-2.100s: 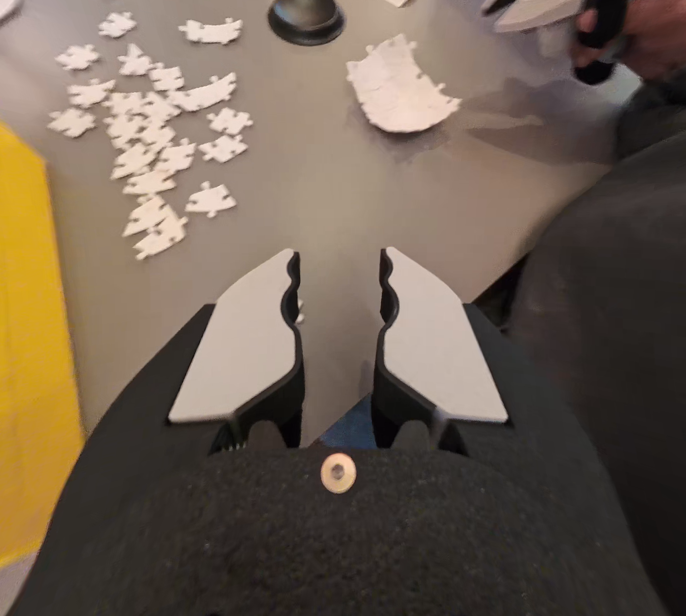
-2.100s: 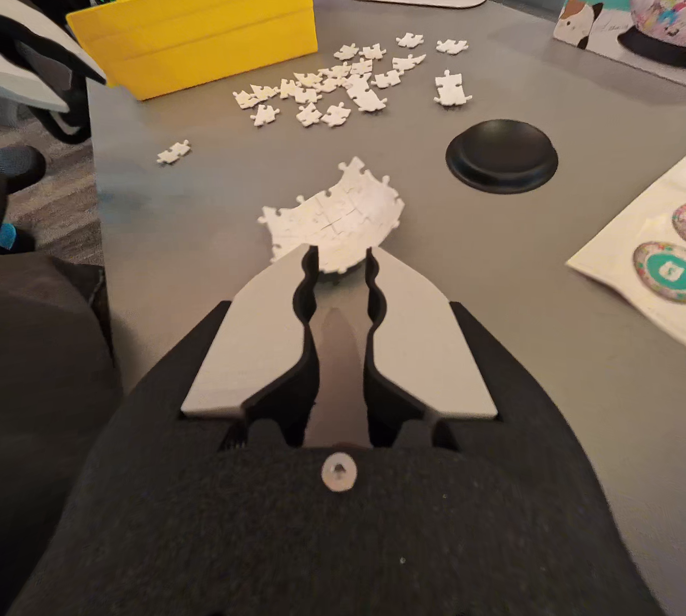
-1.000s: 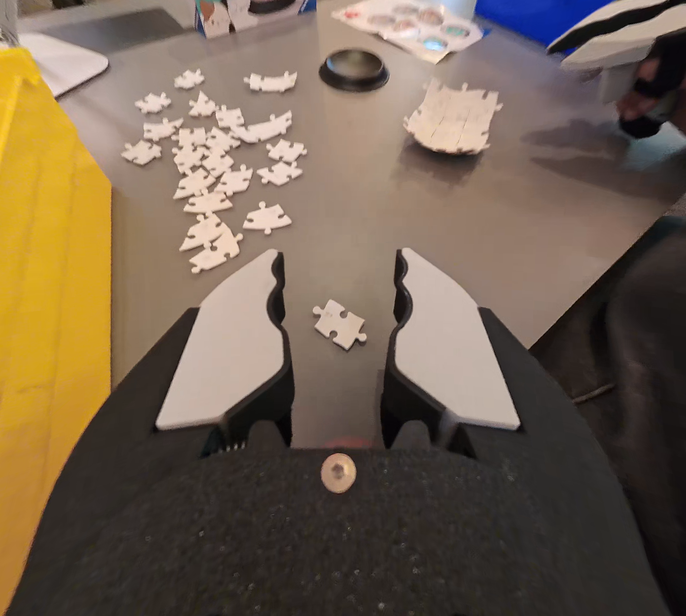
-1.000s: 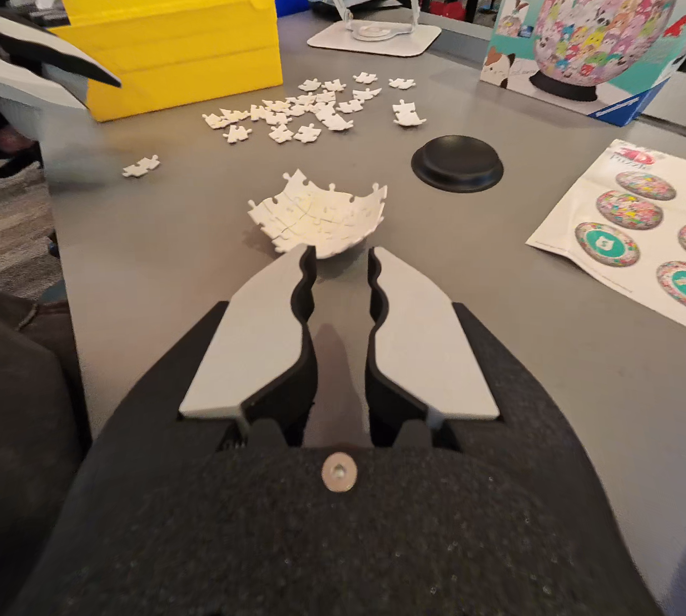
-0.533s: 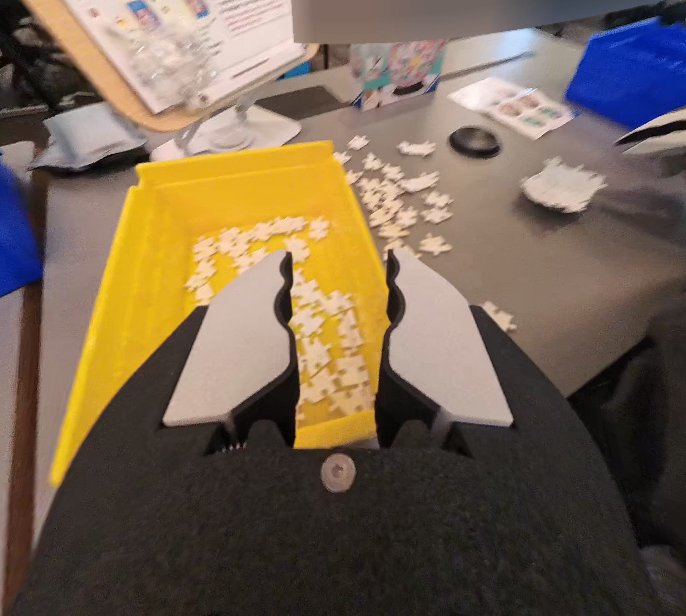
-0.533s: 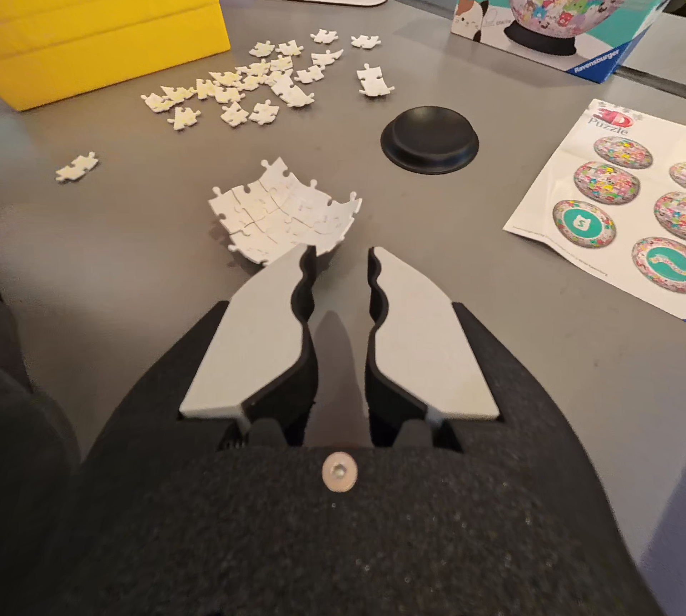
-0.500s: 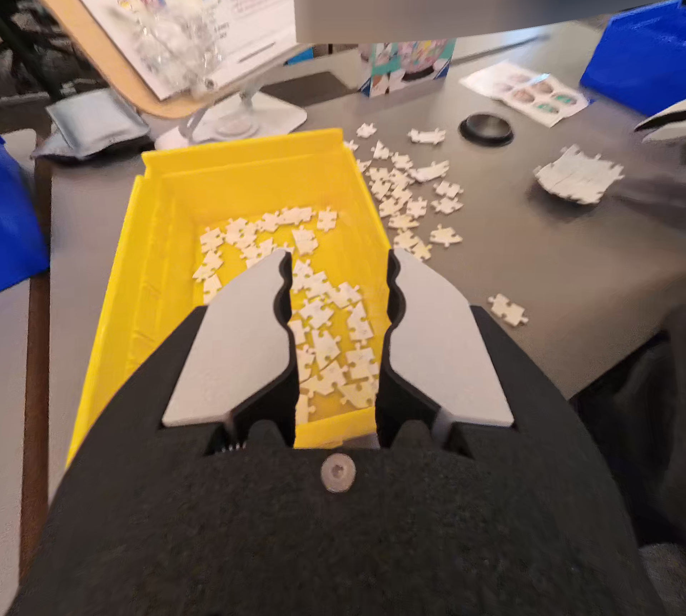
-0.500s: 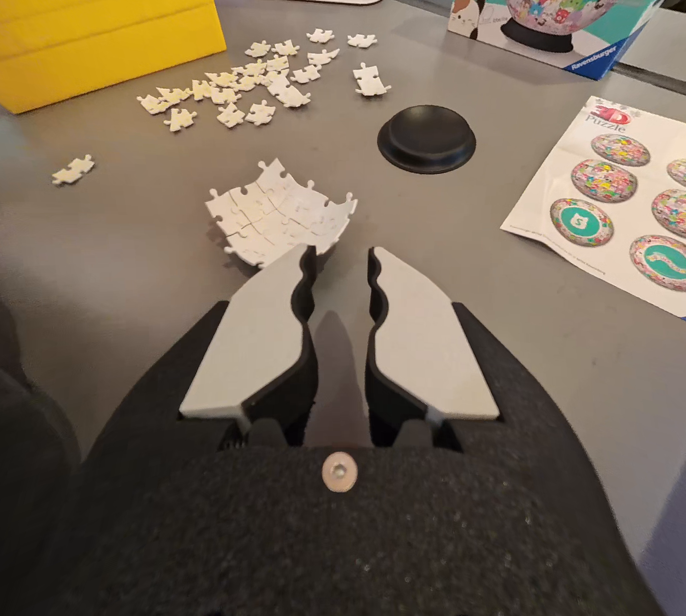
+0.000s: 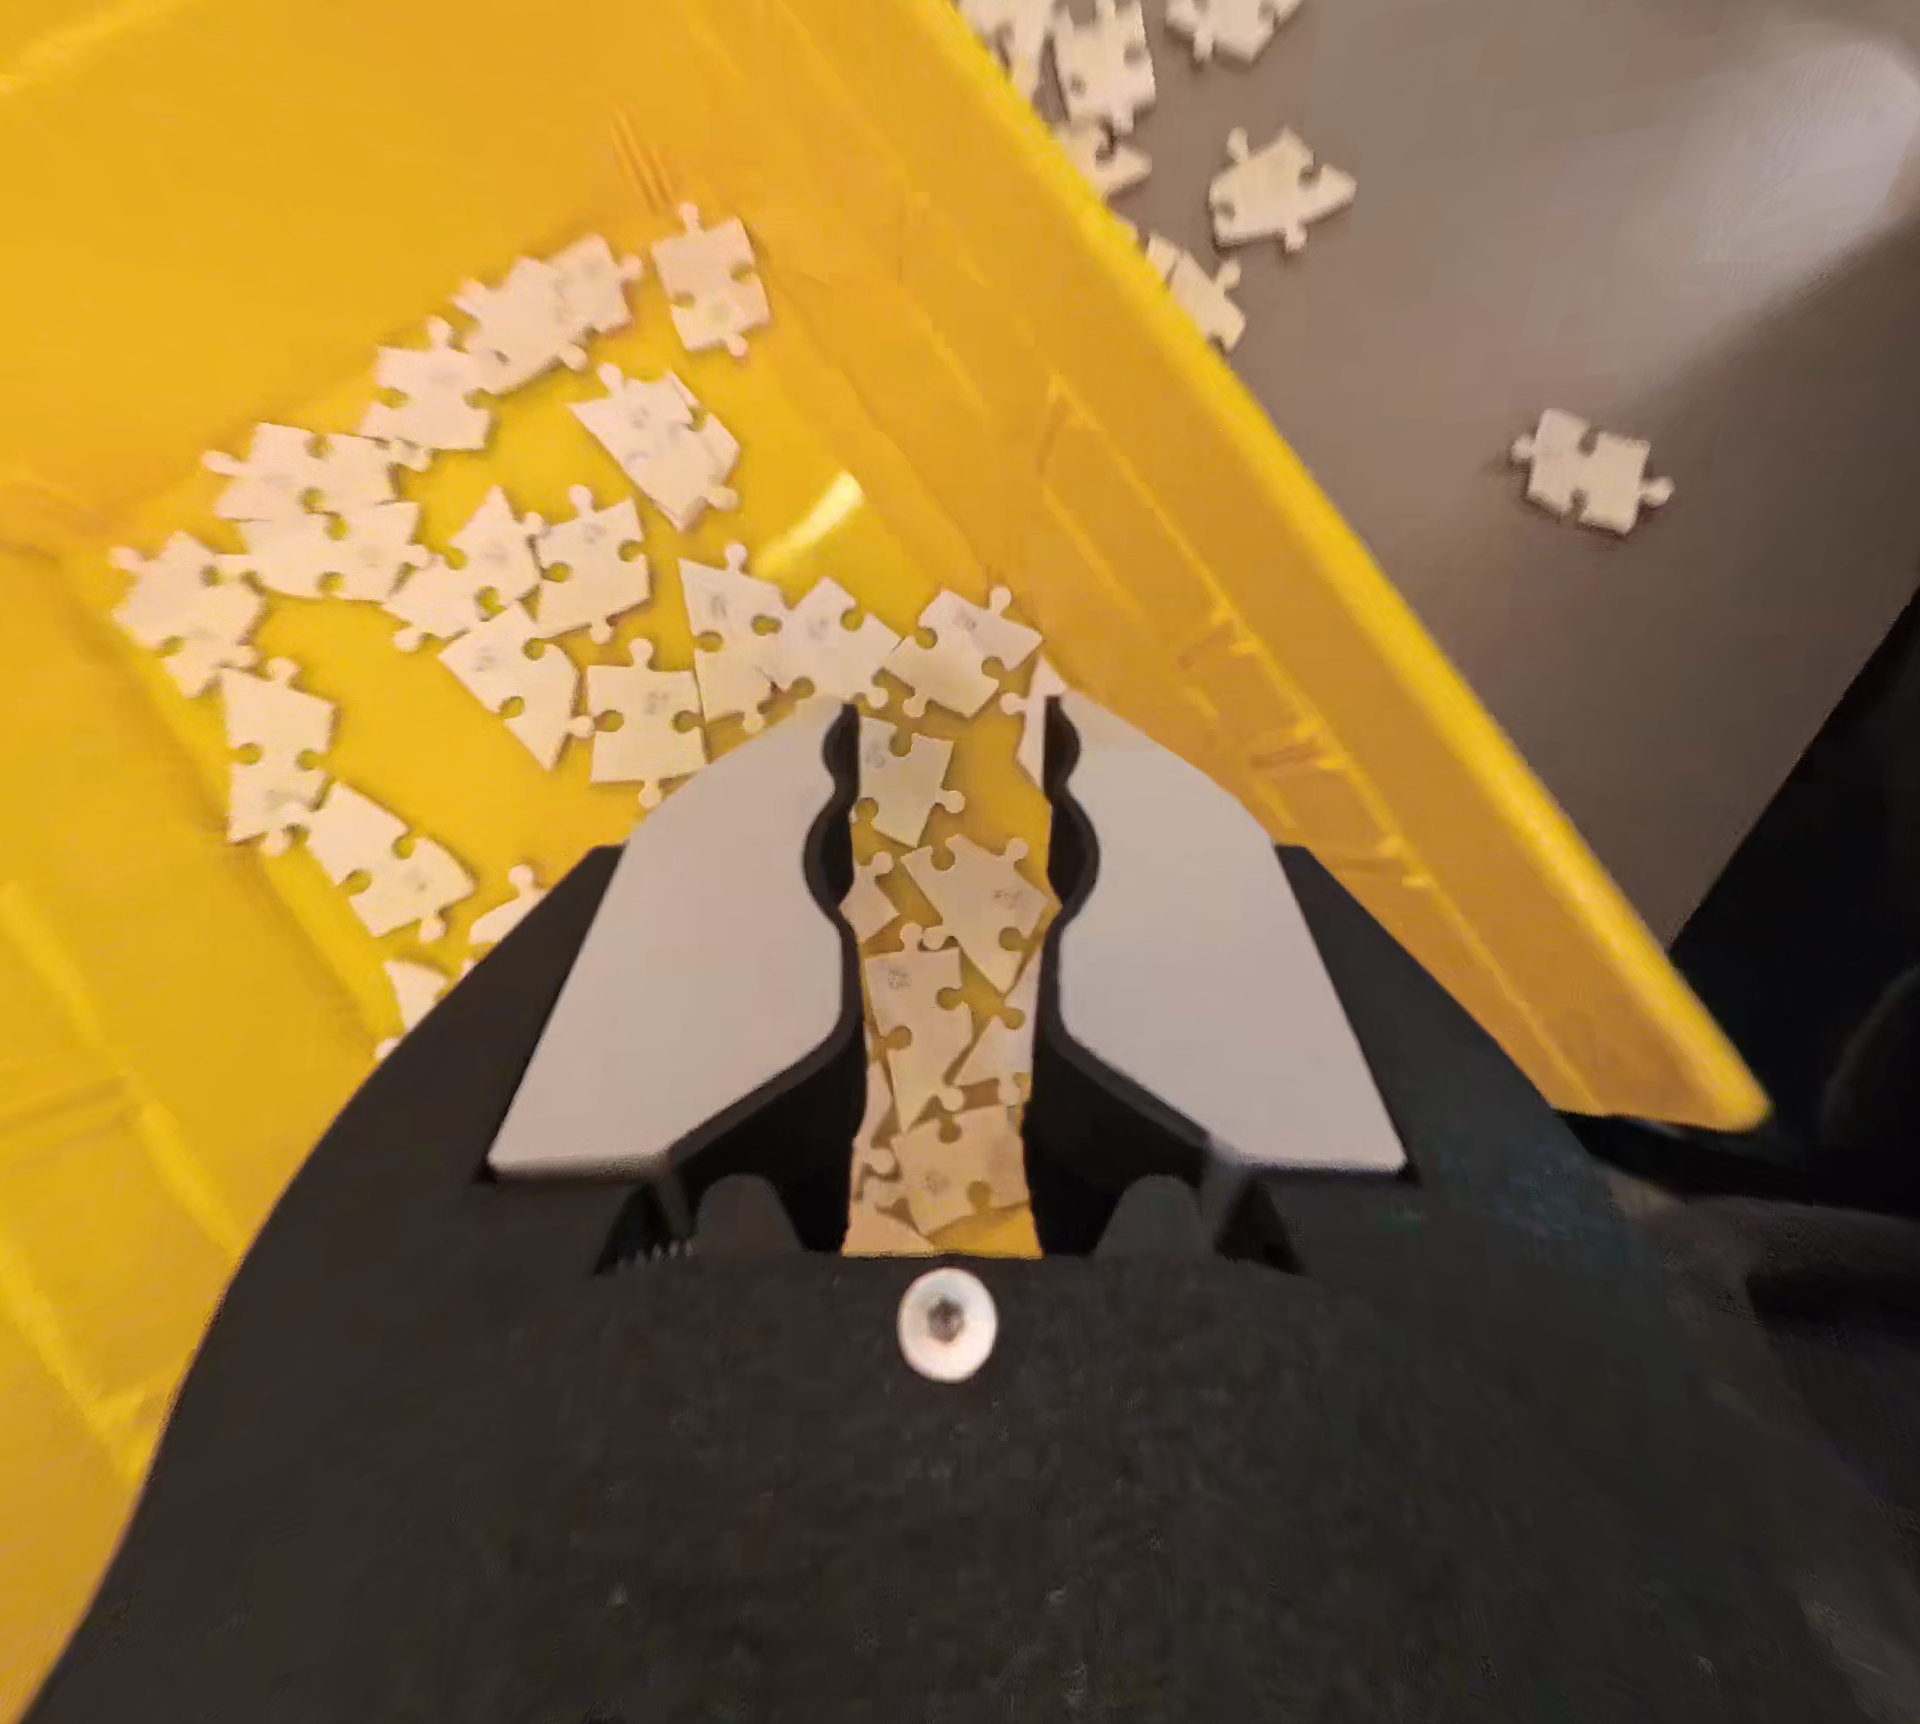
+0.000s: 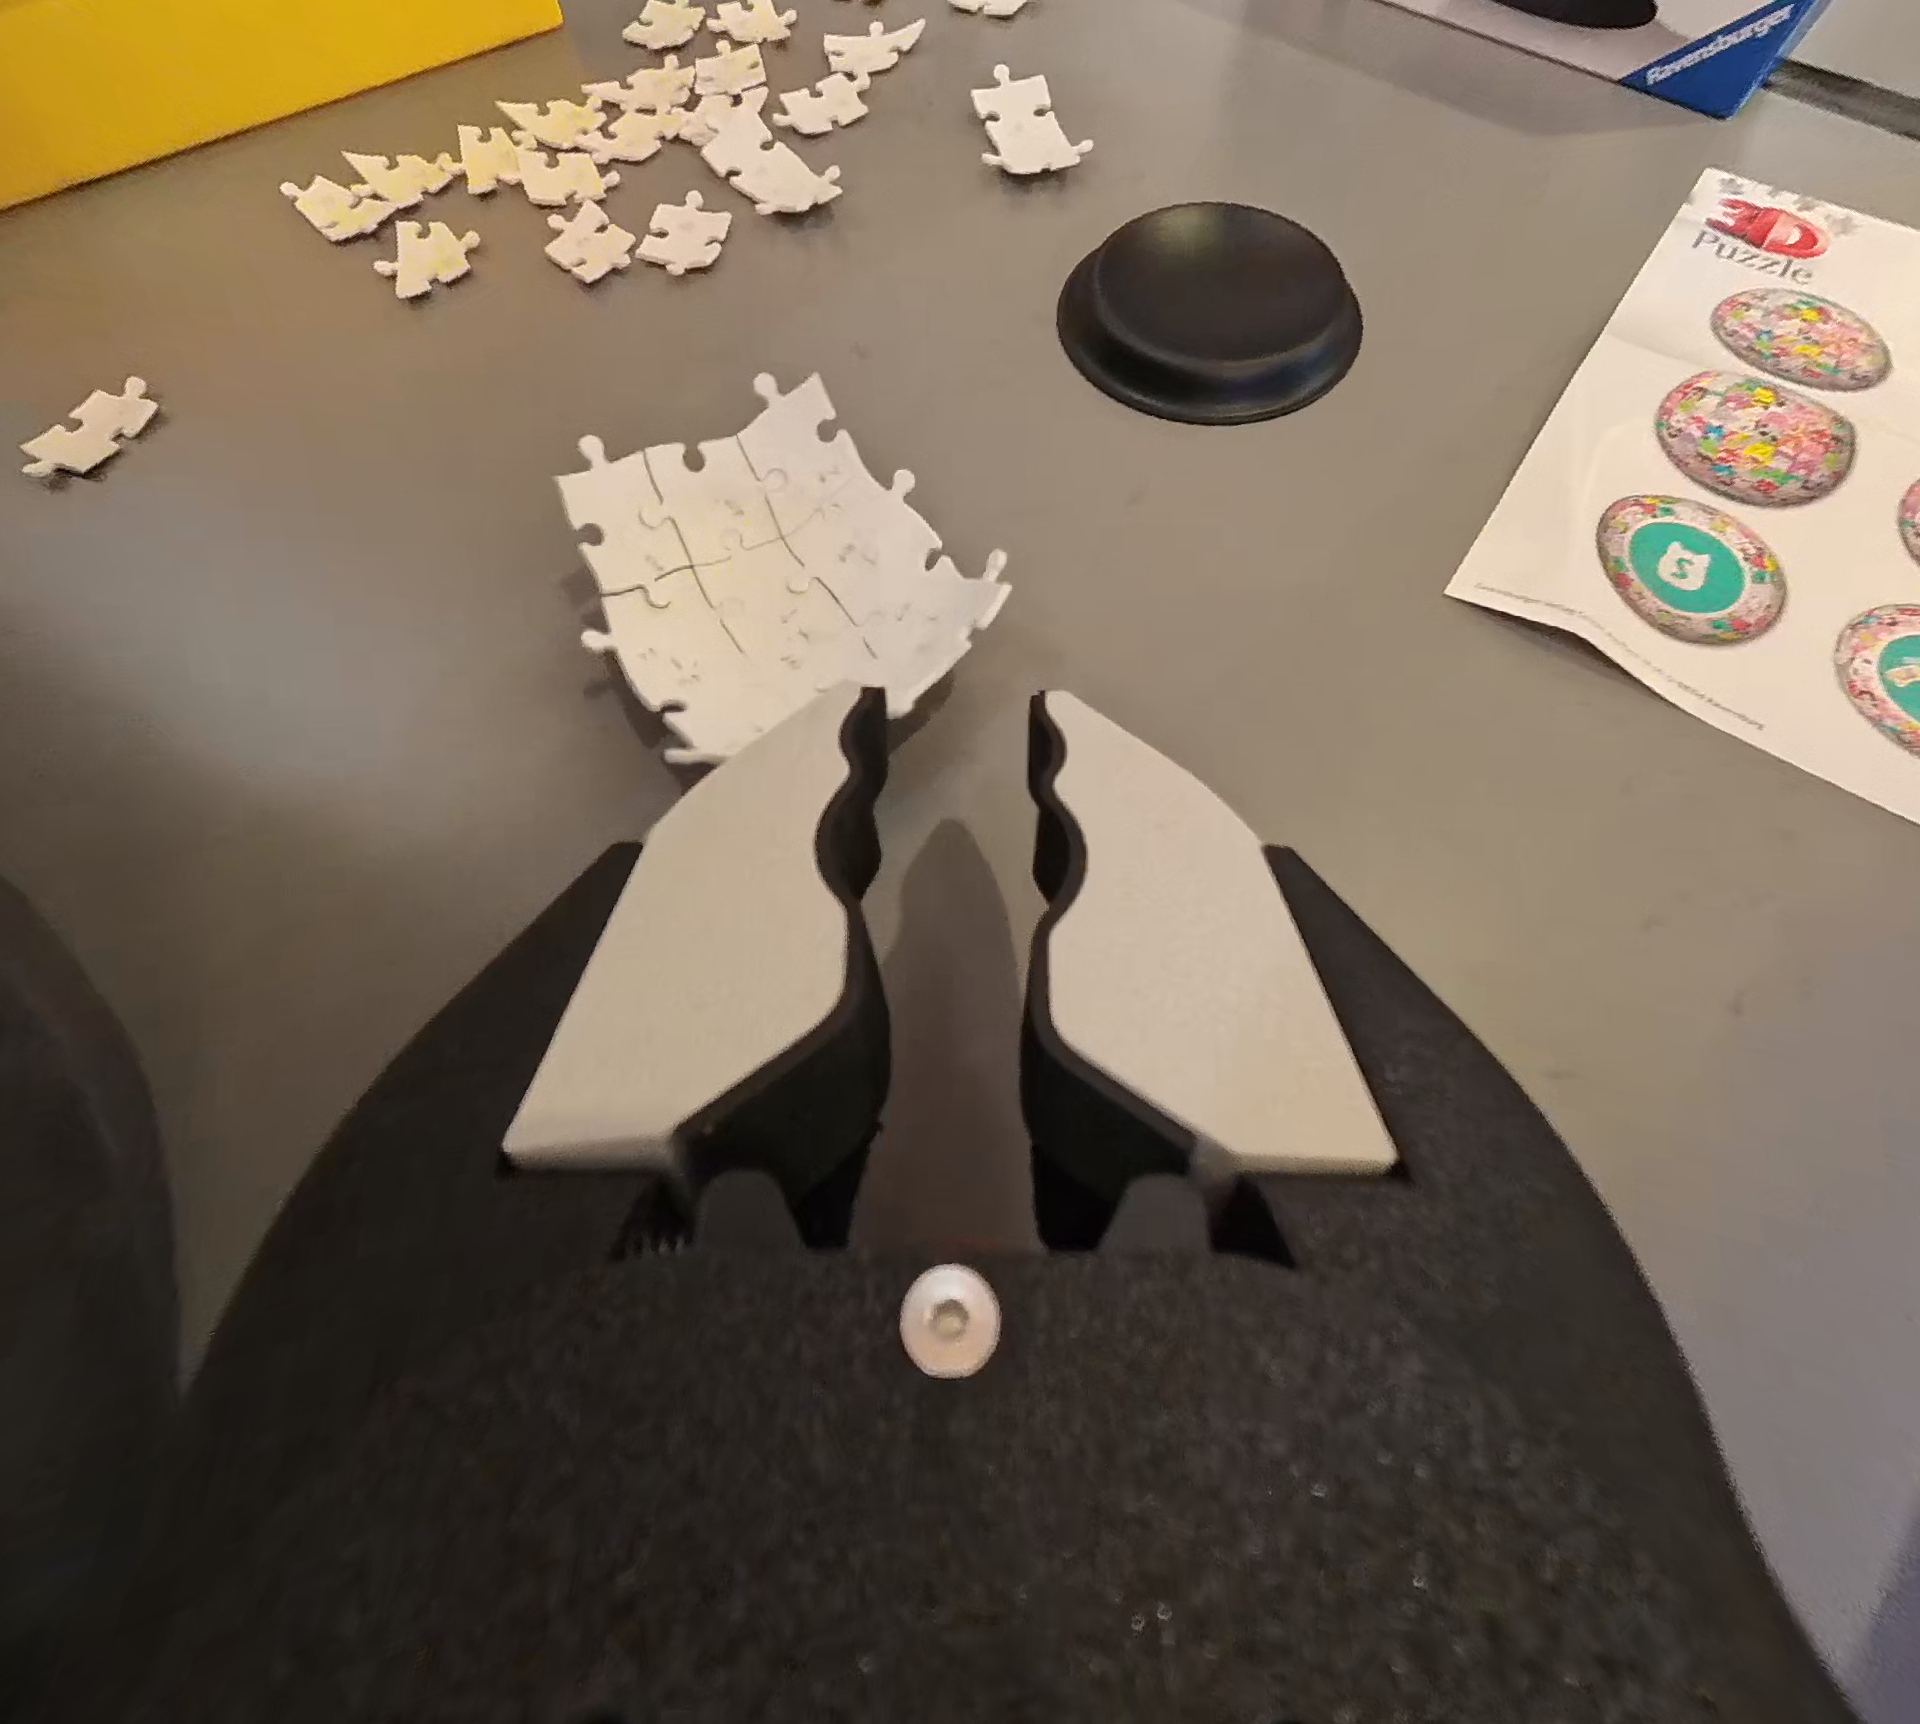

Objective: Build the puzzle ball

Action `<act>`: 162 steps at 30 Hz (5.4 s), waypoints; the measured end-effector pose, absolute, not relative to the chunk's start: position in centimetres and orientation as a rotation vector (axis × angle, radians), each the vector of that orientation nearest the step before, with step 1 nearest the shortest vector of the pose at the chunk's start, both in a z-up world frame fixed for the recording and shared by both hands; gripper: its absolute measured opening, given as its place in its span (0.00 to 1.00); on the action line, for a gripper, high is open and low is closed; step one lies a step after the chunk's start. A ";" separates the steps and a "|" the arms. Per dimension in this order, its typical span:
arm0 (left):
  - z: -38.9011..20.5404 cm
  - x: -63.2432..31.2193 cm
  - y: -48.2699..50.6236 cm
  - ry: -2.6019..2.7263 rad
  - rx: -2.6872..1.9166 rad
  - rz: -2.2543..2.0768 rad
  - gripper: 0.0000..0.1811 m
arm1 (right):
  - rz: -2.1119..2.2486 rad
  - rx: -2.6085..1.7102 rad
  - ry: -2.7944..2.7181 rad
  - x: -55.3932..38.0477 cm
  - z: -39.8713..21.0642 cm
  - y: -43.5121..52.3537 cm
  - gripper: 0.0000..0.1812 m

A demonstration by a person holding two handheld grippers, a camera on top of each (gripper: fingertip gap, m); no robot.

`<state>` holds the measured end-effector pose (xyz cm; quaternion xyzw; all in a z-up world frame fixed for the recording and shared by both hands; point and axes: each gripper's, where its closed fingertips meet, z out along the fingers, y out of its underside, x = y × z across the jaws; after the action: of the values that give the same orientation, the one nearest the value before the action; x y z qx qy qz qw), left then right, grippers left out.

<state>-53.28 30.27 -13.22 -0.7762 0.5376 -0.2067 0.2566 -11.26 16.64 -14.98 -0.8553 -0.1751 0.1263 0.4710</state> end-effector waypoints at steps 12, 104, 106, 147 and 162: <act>-18.5 -52.7 31.0 1.845 -2.078 -0.490 0.11 | 0.271 -2.090 -0.386 -10.2 -14.5 16.3 0.14; -12.2 -51.4 31.5 1.699 -1.865 -0.397 0.17 | 0.371 -2.005 -0.548 -12.5 -13.2 15.1 0.13; -9.5 -50.0 30.3 1.704 -1.799 -0.406 0.17 | 0.408 -2.000 -0.564 -13.1 -12.5 15.2 0.13; -12.0 -22.3 13.8 2.052 -1.503 -0.598 0.18 | 1.247 -2.077 -0.525 -18.1 -10.9 12.0 0.01; -16.4 -20.6 12.4 2.003 -1.686 -0.711 0.20 | 1.031 -2.060 -0.377 -13.2 -11.9 14.0 0.01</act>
<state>-20.60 12.36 -16.45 -0.6072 0.7214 -0.2561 0.2128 -13.19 14.00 -11.90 -0.8116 -0.1485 0.4061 0.3929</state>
